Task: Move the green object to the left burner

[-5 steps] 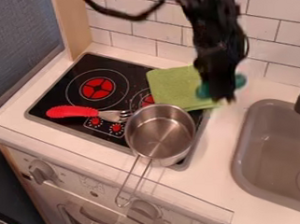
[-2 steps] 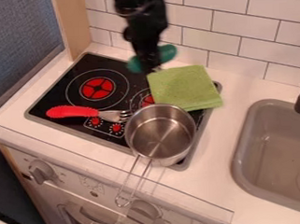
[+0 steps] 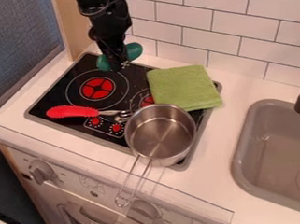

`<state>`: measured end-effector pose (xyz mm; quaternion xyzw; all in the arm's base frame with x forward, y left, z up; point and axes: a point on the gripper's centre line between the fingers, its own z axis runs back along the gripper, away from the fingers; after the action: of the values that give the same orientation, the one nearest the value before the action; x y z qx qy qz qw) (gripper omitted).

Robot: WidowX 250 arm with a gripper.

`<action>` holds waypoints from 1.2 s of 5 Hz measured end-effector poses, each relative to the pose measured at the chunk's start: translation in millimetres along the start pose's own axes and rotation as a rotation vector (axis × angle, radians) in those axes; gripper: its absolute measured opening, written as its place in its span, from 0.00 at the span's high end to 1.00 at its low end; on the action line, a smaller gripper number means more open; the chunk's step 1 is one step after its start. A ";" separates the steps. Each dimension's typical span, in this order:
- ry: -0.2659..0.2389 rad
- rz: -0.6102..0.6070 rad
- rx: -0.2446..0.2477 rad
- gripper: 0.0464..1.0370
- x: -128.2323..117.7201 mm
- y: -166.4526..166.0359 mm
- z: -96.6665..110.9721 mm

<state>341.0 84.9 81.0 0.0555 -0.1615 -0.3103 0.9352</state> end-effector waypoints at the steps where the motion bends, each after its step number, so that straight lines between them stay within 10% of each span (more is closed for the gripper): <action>1: 0.036 0.045 0.006 0.59 -17.5 23.3 -12.9; 4: 0.092 0.067 -0.065 0.52 -32.7 43.0 -65.5; 6: 0.097 0.103 -0.089 0.03 -31.1 40.2 -70.5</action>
<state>363.8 136.0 14.5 0.0204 -0.1046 -0.2656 0.9582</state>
